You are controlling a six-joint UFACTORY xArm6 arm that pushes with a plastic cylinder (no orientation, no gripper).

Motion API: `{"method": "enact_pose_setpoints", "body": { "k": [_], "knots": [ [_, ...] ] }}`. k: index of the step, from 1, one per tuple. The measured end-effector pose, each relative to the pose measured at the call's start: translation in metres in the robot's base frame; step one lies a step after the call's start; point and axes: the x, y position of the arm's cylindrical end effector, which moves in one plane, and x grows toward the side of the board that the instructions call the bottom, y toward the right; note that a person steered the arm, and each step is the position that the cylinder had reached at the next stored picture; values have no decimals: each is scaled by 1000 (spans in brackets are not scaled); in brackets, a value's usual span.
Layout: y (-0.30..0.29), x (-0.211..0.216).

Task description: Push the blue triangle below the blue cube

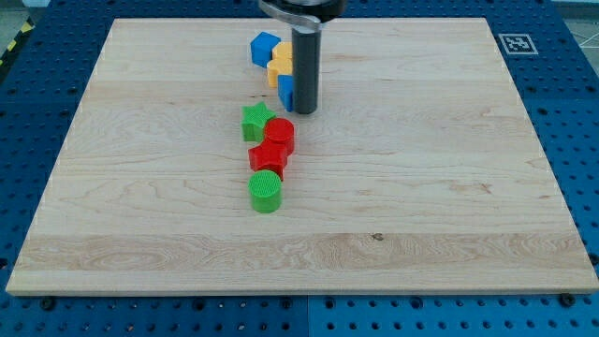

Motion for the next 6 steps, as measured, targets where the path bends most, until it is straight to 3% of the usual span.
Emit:
{"method": "enact_pose_setpoints", "body": {
  "k": [2,4,6],
  "knots": [
    [-2,-29],
    [-9,2],
    [-45,-36]
  ]
}}
